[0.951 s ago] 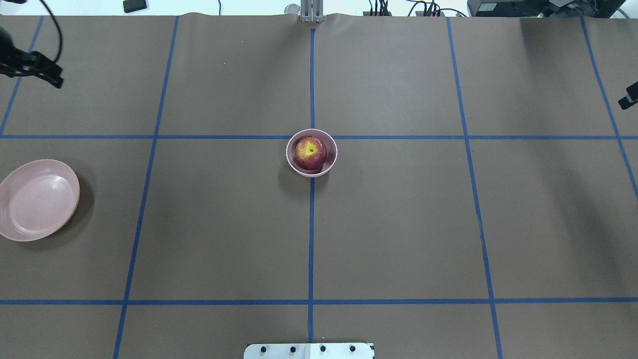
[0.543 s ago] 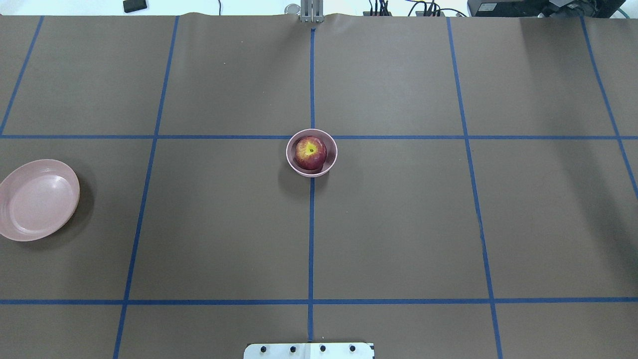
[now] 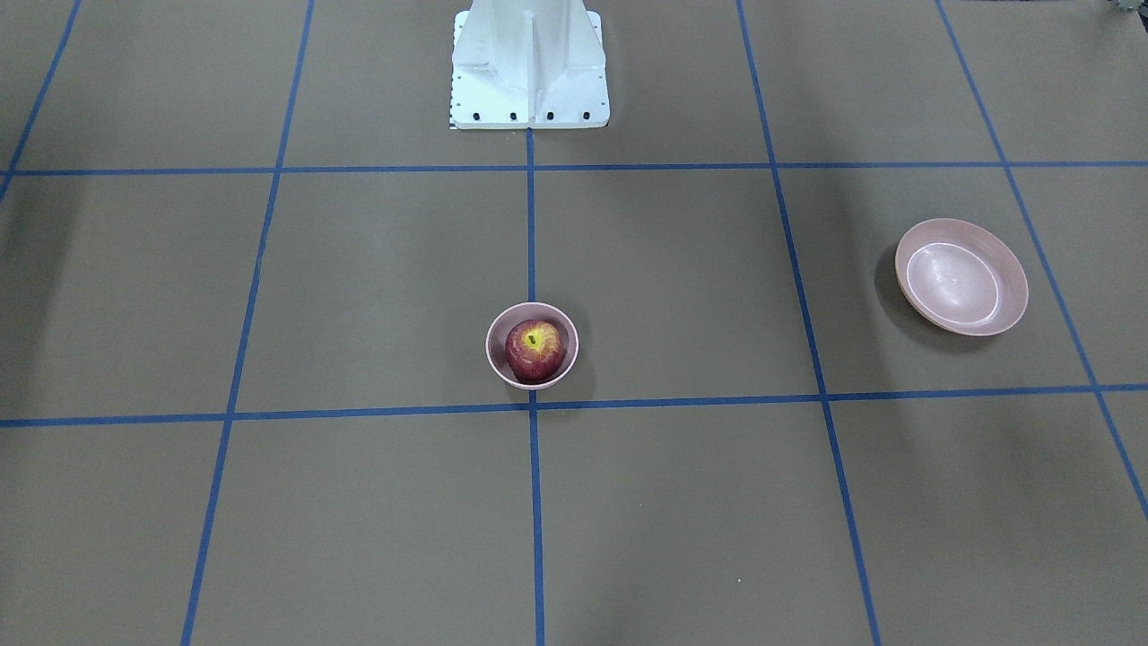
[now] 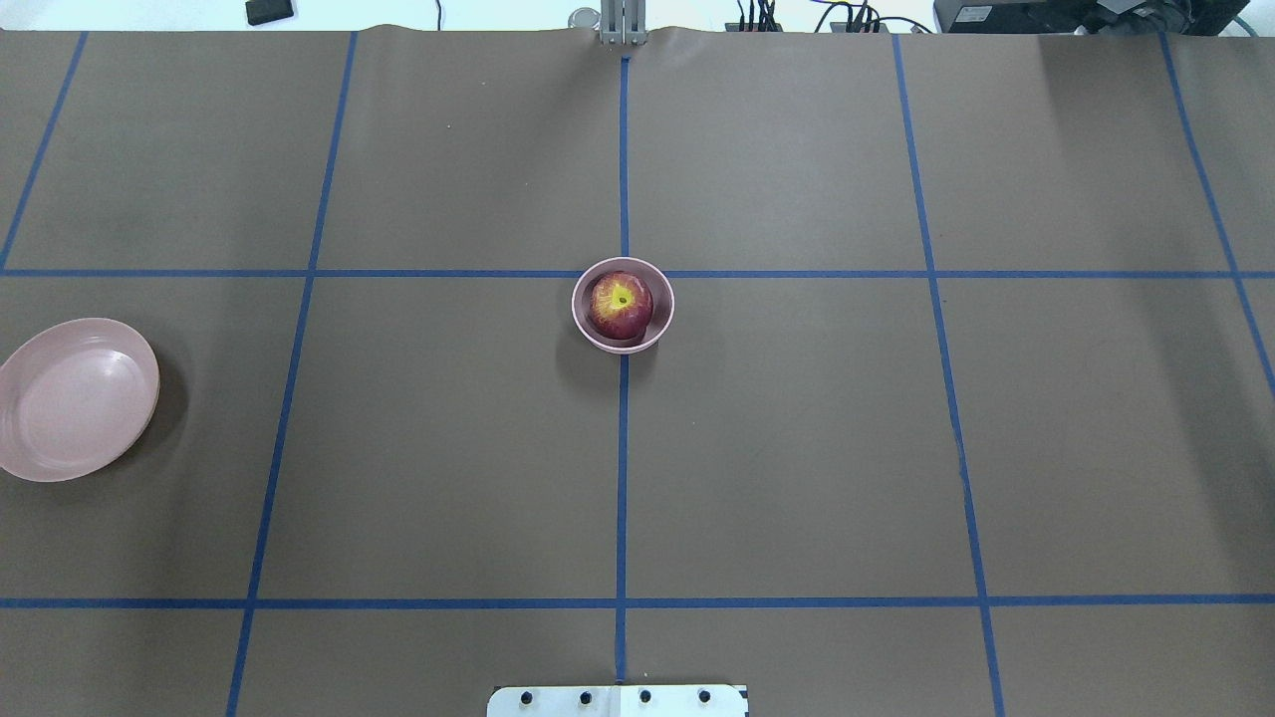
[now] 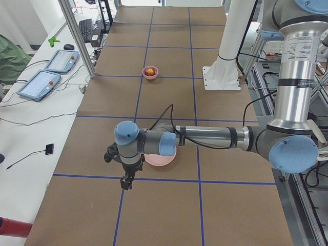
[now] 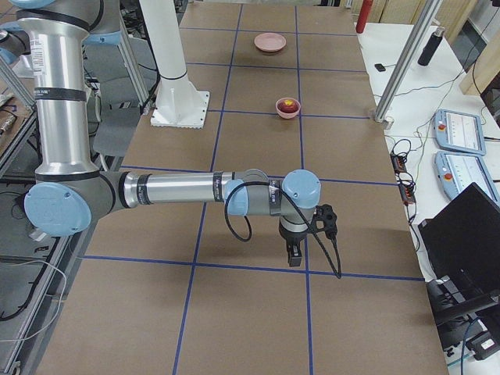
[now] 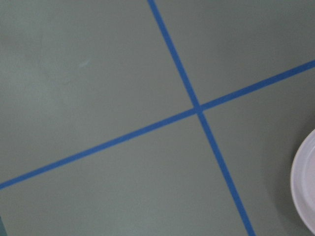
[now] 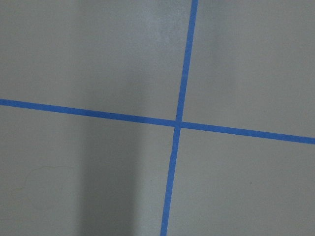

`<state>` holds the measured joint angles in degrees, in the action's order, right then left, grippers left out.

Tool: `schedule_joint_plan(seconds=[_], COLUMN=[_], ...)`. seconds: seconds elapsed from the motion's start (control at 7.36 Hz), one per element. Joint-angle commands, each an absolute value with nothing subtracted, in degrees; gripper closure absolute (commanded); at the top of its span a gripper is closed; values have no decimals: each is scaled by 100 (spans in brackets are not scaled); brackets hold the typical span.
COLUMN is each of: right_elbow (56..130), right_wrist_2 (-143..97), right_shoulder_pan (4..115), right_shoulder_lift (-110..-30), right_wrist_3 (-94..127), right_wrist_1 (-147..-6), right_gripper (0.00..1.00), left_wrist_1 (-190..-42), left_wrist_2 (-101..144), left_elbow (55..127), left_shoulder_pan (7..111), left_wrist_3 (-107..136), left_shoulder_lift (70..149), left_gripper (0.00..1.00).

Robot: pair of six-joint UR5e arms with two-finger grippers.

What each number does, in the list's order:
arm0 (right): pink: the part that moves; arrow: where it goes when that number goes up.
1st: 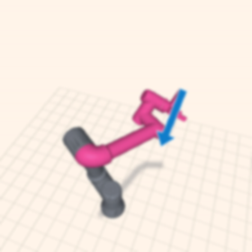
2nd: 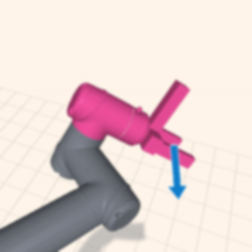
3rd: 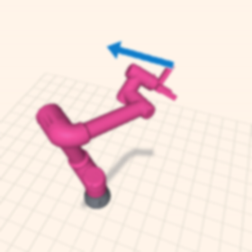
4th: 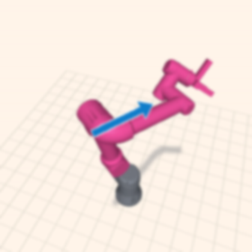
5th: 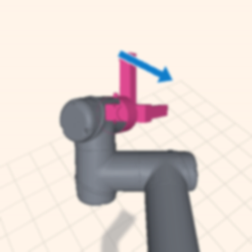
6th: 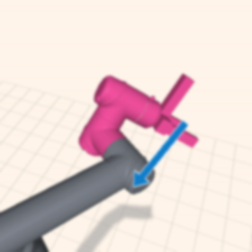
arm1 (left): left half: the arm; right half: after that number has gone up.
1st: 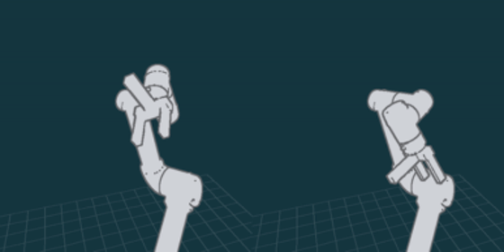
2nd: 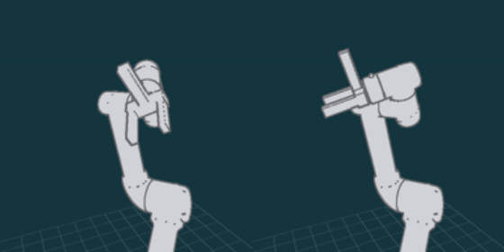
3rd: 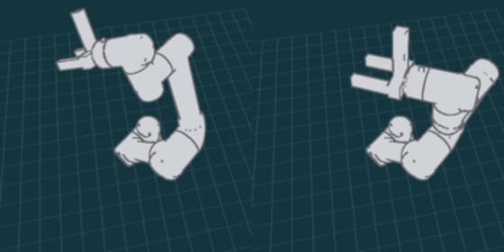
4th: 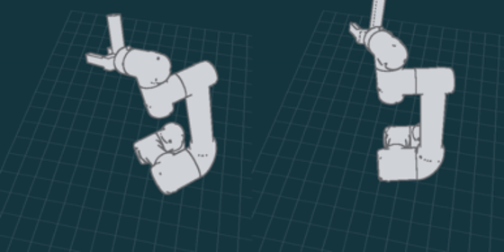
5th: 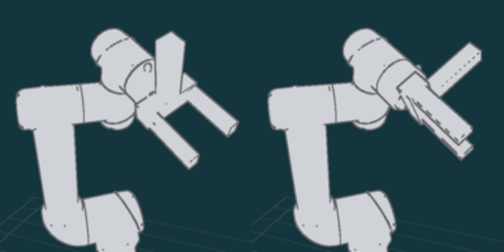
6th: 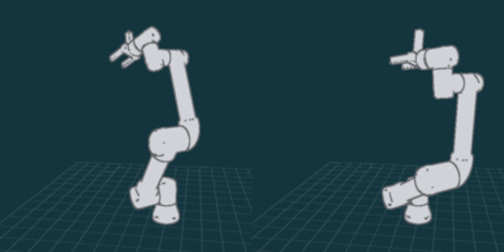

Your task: Move apple from plate to bowl

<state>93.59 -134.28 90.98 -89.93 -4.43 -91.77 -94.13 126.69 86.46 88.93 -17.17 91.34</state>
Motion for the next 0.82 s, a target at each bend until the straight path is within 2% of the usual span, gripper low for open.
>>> schedule_joint_plan(seconds=[0.0,0.27,0.54,0.68], right_elbow=[9421,9676,9624,9659], right_wrist_2=[-13421,-13421,-13438,-13482], right_shoulder_pan=[9193,9202,9202,9202], right_shoulder_lift=[-9035,-8957,-8982,-9035], right_wrist_3=[-378,-273,-264,-264], right_wrist_1=[-9254,-9771,-9791,-9782], right_gripper=[0,0,0,0], left_wrist_1=[-9624,-9632,-9571,-9571], left_wrist_2=[12691,12779,12963,13077], left_elbow=[8393,8524,9322,9473], left_shoulder_pan=[9288,9316,9290,9238], left_wrist_3=[-1670,-858,49,209], left_shoulder_lift=[9158,9211,8984,8930], left_gripper=[2,2,2,2])
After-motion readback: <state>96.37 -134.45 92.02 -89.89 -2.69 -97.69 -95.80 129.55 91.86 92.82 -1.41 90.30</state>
